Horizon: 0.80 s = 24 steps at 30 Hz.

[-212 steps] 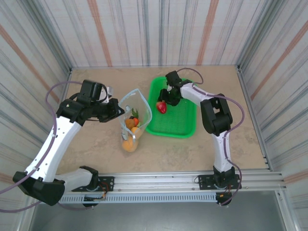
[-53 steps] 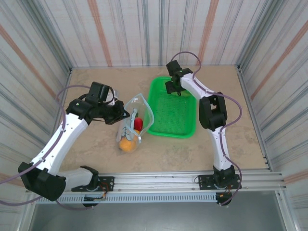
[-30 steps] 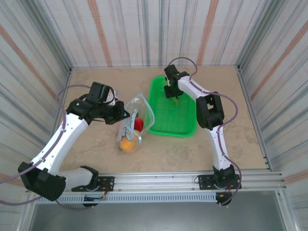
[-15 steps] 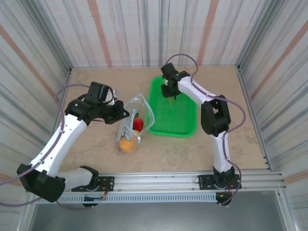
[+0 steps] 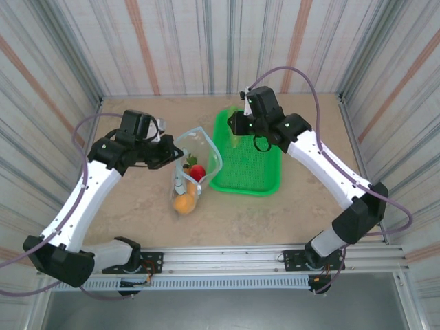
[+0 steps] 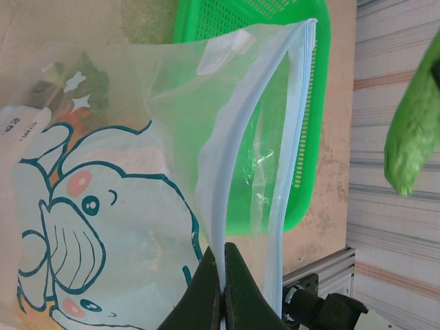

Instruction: Place the food in the zip-top bag and seal the zipper

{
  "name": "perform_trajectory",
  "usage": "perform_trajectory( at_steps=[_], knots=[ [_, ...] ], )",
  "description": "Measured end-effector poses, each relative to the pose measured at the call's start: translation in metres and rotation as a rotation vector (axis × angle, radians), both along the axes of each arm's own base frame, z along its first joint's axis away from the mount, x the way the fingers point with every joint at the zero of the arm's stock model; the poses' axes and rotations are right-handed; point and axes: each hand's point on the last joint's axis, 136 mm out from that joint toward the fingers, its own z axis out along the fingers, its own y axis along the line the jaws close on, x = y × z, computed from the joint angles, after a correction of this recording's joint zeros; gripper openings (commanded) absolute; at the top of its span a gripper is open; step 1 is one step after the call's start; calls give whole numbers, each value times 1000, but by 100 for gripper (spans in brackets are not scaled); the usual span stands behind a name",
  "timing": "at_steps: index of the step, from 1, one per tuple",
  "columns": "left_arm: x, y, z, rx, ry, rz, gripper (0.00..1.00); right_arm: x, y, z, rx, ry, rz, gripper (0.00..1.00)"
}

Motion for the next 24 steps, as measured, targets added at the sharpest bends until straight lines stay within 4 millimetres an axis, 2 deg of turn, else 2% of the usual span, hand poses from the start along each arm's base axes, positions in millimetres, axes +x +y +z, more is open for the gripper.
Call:
perform_trajectory(
  at_steps=[5,9,20,23,24],
  knots=[
    [6,-3,-2,-6,5,7,0,-28,45,-2,123,-2,94,33],
    [12,-2,-1,-18,1,23,0,-42,74,-13,184,-27,146,32],
    [21,3,4,-55,3,71,0,-61,108,-41,258,-98,184,35],
    [22,2,5,-62,0,76,0,-60,114,-49,261,-85,185,43],
    [22,2,6,-63,-2,76,0,-60,115,-54,260,-69,184,49]
  ],
)
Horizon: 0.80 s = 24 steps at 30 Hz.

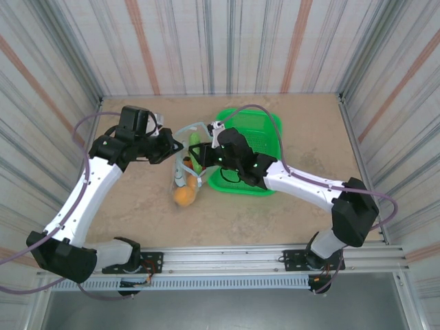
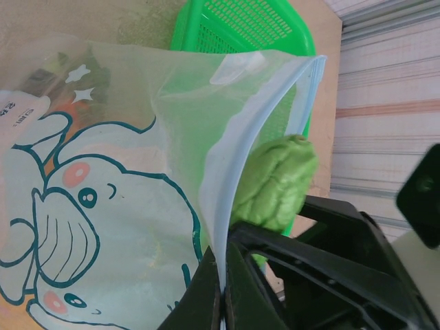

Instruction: Place the food in the zip-top bag and seal the zipper

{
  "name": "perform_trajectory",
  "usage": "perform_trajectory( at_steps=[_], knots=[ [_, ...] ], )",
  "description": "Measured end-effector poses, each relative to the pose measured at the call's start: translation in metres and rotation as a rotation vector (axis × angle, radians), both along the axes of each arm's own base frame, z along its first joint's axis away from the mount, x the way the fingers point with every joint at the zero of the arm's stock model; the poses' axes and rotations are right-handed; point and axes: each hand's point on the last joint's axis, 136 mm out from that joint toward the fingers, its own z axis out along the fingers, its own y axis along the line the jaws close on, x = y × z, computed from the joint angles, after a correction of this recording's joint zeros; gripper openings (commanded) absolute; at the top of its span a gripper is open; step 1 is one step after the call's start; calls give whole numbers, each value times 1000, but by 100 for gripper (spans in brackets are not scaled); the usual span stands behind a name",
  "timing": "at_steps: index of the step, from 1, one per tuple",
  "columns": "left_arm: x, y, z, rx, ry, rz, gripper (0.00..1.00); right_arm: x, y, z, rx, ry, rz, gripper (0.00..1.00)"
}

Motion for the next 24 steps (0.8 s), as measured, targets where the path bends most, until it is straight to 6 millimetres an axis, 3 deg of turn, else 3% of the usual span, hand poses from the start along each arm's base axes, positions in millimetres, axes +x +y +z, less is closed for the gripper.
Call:
perform_trajectory(
  at_steps=[5,10,13,18,24],
  knots=[
    [1,0,1,-1,-6,1,0,-2,4,-22,-61,61,24,65],
    [1,0,-1,-1,-7,1,0,-6,3,-22,-92,78,61,64],
    [0,0,-10,4,6,1,0,-5,-1,-7,-122,84,83,62],
    [-3,1,-21,14,25,-3,0,8,-19,45,-142,8,80,51],
    [-4,2,-22,37,2,-34,0,-9,-60,65,-297,-150,155,48]
  ],
)
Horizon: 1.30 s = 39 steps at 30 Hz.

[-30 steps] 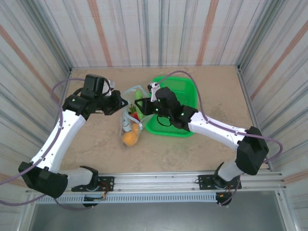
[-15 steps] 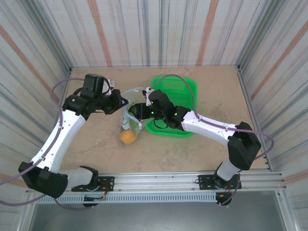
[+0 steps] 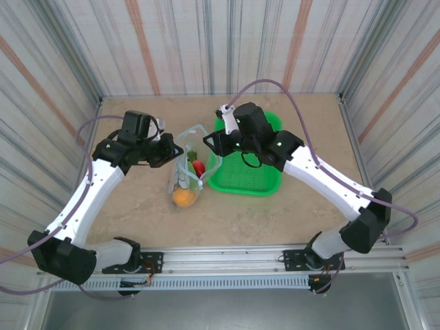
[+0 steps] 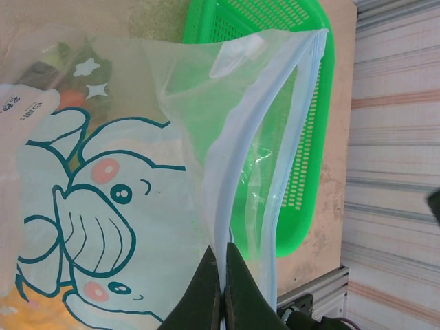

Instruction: Place the food in the zip-top bag and seal the zipper

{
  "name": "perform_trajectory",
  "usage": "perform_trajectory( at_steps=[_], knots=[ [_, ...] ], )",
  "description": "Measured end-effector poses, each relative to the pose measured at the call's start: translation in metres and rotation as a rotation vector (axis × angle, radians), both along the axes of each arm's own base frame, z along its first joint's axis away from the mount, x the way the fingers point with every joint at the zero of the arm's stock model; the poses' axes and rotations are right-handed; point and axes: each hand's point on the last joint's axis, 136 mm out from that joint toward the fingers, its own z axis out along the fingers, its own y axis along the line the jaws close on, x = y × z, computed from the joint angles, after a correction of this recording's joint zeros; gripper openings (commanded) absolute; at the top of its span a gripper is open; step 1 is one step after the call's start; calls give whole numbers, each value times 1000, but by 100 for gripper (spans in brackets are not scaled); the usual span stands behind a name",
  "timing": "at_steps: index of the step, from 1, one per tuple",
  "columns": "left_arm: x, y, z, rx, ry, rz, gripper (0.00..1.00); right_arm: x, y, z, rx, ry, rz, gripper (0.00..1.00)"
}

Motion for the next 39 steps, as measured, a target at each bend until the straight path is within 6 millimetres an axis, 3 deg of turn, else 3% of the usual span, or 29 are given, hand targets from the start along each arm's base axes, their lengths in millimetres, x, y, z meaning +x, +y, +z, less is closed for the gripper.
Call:
perform_trajectory(
  at_steps=[6,13,20,27,31,32,34,36,39],
  knots=[
    [-8,-3,2,35,-8,-56,0,-31,-22,1,-220,-203,225,44],
    [-21,-18,7,78,-12,-164,0,-66,-26,-26,-442,-330,496,52],
    [-25,-28,3,86,8,-217,0,-108,-10,-64,-496,-356,723,54],
    [-27,-31,3,81,12,-237,0,-114,25,-93,-499,-380,817,50],
    [-29,-31,3,78,12,-239,10,-115,48,-106,-491,-361,835,33],
    [-30,-31,3,78,10,-239,16,-115,52,-105,-487,-363,836,27],
    [-32,-29,5,76,0,-235,38,-115,58,-102,-472,-363,839,11],
    [-34,-25,10,83,-26,-221,48,-115,62,-96,-454,-363,834,0],
    [-35,-13,26,100,-116,-180,56,-115,69,-84,-415,-354,821,0]
  ],
)
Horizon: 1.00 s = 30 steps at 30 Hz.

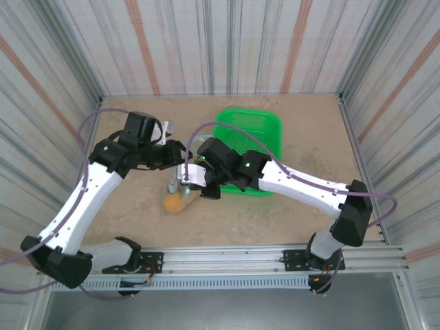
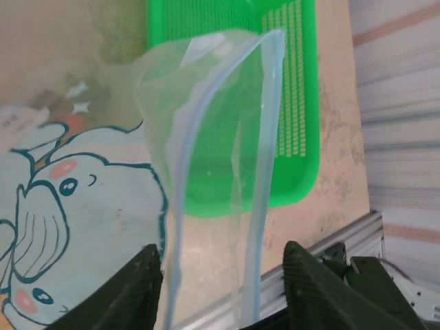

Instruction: Place the food in the zip-top bag and seal the zipper

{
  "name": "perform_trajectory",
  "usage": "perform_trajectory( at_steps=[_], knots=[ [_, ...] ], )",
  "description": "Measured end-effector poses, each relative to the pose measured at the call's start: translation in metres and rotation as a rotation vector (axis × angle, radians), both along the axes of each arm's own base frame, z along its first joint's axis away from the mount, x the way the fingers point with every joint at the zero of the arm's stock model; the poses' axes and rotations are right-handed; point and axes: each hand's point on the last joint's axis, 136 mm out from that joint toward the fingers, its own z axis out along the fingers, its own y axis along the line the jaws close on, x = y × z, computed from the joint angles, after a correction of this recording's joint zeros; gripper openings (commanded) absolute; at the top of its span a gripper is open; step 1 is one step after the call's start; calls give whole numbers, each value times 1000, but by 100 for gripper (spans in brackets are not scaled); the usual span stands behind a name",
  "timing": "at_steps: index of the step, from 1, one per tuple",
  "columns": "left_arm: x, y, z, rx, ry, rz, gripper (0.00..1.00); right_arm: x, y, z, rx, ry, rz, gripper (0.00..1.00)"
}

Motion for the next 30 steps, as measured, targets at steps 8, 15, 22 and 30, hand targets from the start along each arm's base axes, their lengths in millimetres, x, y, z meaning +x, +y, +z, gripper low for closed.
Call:
perform_trajectory(
  at_steps=[8,15,22,30],
  knots=[
    [-14,51,70,-28,-448,162,57,4,35,22,55,154,-93,0],
    [-41,71,73,1,-770,133,57,63,44,53,178,352,-370,0],
    [-43,57,46,74,-840,-6,58,97,33,84,301,496,-516,0],
    [-29,43,31,106,-872,-81,49,75,39,78,266,535,-457,0]
  ],
)
